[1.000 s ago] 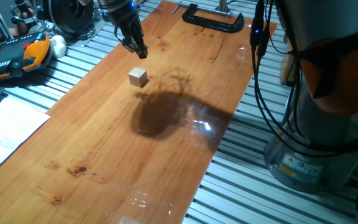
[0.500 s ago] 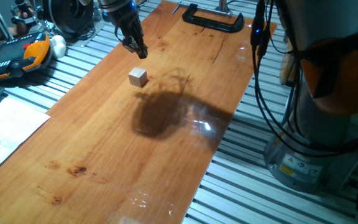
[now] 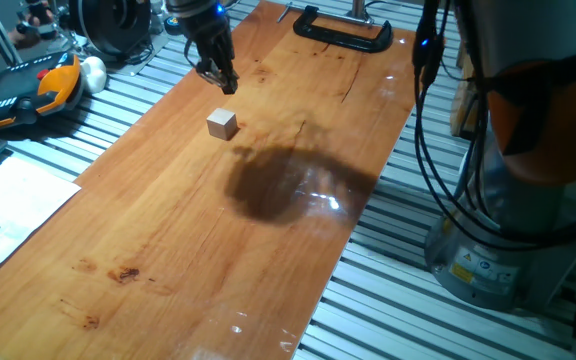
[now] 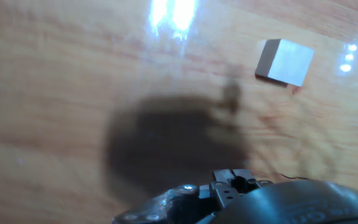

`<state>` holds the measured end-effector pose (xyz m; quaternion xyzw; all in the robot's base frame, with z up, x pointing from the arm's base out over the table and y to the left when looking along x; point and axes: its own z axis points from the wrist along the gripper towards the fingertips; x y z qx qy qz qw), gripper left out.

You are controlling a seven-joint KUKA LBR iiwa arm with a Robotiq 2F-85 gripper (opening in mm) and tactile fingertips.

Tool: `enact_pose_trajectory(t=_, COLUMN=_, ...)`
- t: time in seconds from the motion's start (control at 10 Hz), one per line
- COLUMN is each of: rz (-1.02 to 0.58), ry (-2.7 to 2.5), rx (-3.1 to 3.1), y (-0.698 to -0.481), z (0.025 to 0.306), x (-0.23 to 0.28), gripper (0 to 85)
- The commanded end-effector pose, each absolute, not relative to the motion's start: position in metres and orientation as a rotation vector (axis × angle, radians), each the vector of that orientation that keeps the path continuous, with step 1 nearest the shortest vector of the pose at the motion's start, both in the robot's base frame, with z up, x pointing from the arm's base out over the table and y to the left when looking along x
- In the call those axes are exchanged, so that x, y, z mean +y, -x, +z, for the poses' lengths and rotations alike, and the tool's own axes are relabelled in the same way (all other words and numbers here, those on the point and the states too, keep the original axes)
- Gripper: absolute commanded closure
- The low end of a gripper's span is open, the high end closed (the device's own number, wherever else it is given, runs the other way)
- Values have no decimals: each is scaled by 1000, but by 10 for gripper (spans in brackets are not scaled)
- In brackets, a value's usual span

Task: Hold a small block with the gripper and sweep it from left to right on the table

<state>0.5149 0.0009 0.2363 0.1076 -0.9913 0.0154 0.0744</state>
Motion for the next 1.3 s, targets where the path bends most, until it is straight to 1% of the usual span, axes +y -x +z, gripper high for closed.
enact_pose_trajectory(t=0.0, rz=-12, ry=-105, rx=-2993, y=-515, z=236, x=1, gripper=843)
enact_pose_trajectory(t=0.2, rz=-76, ry=-6, rx=-3021, y=-515, z=236, x=1, gripper=843)
enact_pose_trajectory(t=0.4, rz=-74, ry=19, rx=-3059, y=-515, z=236, x=1, gripper=843)
enact_pose_trajectory(t=0.5, rz=-37, ry=8, rx=-3088, y=-515, z=236, x=1, gripper=843)
enact_pose_trajectory(t=0.7, rz=-28, ry=3, rx=-3099, y=-515, z=236, x=1, gripper=843)
enact_pose_trajectory(t=0.8, rz=28, ry=-12, rx=-3105, y=-515, z=236, x=1, gripper=843)
enact_pose_trajectory(t=0.9, rz=50, ry=-19, rx=-3117, y=-515, z=236, x=1, gripper=843)
enact_pose_trajectory(t=1.0, rz=7, ry=4, rx=-3122, y=-515, z=236, x=1, gripper=823)
enact_pose_trajectory(t=1.2, rz=17, ry=35, rx=-3140, y=-515, z=236, x=1, gripper=653)
